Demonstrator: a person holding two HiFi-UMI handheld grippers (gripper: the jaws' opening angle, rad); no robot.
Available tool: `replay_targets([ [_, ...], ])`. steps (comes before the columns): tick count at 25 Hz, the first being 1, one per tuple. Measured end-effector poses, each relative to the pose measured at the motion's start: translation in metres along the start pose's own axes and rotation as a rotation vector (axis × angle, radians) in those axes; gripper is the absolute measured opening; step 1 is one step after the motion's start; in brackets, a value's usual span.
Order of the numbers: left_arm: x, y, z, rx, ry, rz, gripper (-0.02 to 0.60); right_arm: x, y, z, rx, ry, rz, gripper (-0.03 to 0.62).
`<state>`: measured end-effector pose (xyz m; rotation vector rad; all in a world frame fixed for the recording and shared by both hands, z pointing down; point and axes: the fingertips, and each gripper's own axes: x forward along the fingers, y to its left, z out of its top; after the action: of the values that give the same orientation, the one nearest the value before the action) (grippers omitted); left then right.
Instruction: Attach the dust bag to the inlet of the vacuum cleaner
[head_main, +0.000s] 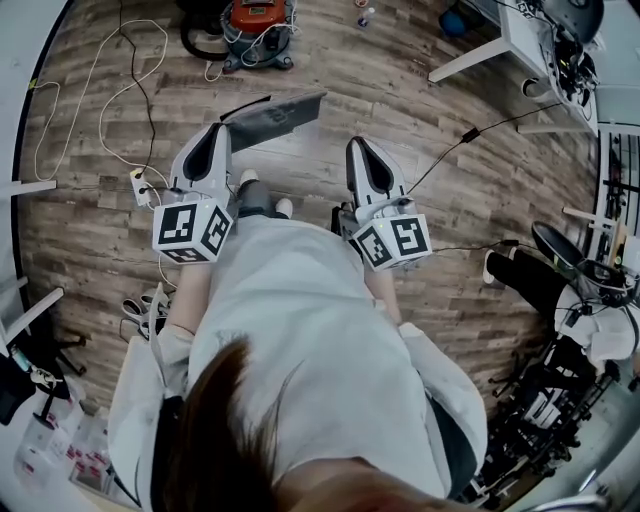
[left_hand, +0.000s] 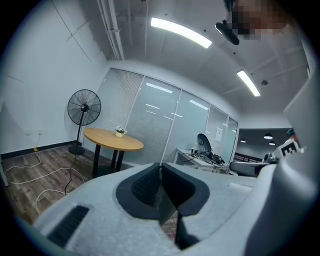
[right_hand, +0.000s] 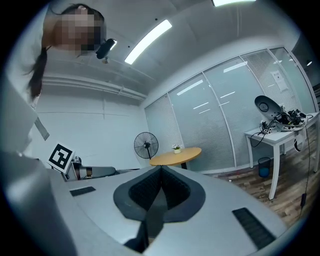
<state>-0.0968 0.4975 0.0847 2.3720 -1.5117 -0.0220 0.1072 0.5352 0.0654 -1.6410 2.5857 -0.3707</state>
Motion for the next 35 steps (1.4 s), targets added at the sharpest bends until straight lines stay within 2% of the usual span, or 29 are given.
replay_targets([
  [8, 0.044, 0.024, 0.017, 0.001, 0.005, 0.003, 0.026, 0.045, -0.019, 0.006, 0.024, 0.008, -0.005, 0.002],
  [17, 0.111, 0.085, 0.055, 0.020, 0.024, -0.079, 0.026, 0.151, -0.017, 0.035, 0.005, -0.021, -0.027, 0.002],
  [22, 0.145, 0.112, 0.066, 0.029, 0.028, -0.115, 0.026, 0.187, -0.015, 0.044, -0.005, -0.039, -0.054, 0.002],
  [35, 0.193, 0.154, 0.077, 0.032, 0.052, -0.084, 0.026, 0.243, -0.027, 0.052, -0.014, -0.021, -0.040, 0.002],
])
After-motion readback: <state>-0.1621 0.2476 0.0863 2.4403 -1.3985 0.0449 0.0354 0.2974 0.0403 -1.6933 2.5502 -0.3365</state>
